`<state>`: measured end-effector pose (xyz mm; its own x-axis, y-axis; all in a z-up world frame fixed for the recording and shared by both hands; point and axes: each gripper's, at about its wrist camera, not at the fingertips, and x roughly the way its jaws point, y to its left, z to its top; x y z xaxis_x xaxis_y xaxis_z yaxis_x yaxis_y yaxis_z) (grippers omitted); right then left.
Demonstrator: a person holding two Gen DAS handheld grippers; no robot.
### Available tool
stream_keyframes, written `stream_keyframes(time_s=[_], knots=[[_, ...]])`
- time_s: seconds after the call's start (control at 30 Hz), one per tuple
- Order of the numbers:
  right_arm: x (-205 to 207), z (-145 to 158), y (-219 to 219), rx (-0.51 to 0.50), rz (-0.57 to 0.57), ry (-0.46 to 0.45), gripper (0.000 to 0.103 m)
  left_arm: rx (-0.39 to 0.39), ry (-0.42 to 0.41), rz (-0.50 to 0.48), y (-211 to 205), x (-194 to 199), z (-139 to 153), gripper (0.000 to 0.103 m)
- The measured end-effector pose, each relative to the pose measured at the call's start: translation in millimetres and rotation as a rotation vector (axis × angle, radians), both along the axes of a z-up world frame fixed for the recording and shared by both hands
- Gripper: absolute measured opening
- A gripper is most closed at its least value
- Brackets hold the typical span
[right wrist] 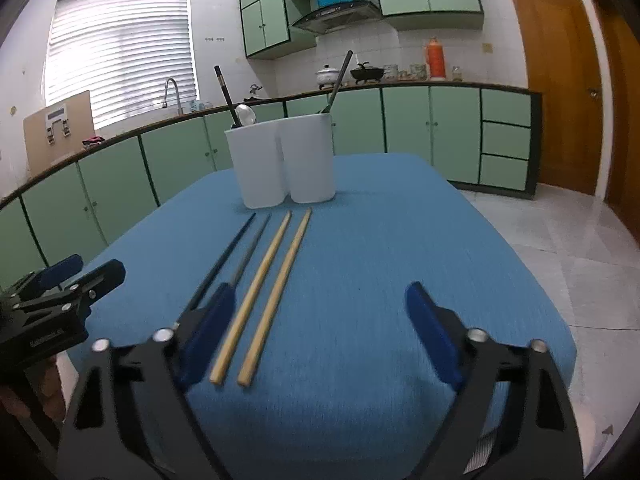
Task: Organize utensils
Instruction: 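Withdraw both tools from the holder back over the remaining chopsticks, then close the right tool on a light wooden chopstick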
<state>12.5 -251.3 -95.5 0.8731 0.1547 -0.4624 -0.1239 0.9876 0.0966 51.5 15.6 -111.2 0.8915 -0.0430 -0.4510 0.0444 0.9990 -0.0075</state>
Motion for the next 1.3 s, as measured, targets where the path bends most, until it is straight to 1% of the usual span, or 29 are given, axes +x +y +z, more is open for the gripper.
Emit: stream_keyframes(time_s=[0.03, 0.07, 0.13, 0.23, 0.3, 0.33, 0.4, 0.5, 0.57, 0.7, 0.77, 0.9, 1.1, 1.3], knots=[[-2, -2, 2, -0.008, -0.008, -0.008, 0.078, 0.001, 0.0, 0.001, 0, -2, -2, 0.094], [-5, -5, 4, -0.02, -0.016, -0.018, 0.074, 0.001, 0.001, 0.002, 0, -4, -4, 0.094], [-12, -10, 10, -0.037, -0.014, -0.037, 0.07, 0.006, 0.003, 0.008, 0, -9, -9, 0.094], [-21, -17, 18, -0.056, -0.011, -0.067, 0.062, 0.008, 0.005, 0.012, 0, -13, -14, 0.094], [-24, -21, 23, -0.067, -0.007, -0.074, 0.052, 0.013, 0.002, 0.015, -2, -16, -15, 0.094], [-24, -22, 26, -0.07, -0.006, -0.076, 0.049, 0.014, 0.002, 0.016, -2, -16, -15, 0.094], [-26, -28, 31, -0.085, -0.011, -0.086, 0.038, 0.019, 0.001, 0.016, -3, -18, -17, 0.094], [-28, -34, 36, -0.093, -0.008, -0.099, 0.026, 0.026, 0.0, 0.013, -4, -20, -19, 0.094], [-30, -35, 42, -0.112, -0.009, -0.117, 0.022, 0.025, 0.001, 0.013, -4, -21, -20, 0.094], [-29, -41, 47, -0.12, -0.001, -0.107, 0.016, 0.018, 0.007, 0.015, -5, -16, -18, 0.094], [-29, -42, 50, -0.134, -0.003, -0.116, 0.014, 0.017, 0.008, 0.014, -5, -15, -19, 0.094], [-29, -44, 52, -0.14, 0.002, -0.117, 0.006, 0.013, 0.012, 0.012, -5, -15, -21, 0.094], [-30, -44, 50, -0.137, -0.01, -0.121, 0.006, 0.007, 0.007, 0.005, -6, -19, -22, 0.094], [-34, -41, 33, -0.124, -0.101, -0.142, 0.006, -0.004, 0.021, -0.025, -18, -22, -23, 0.093]])
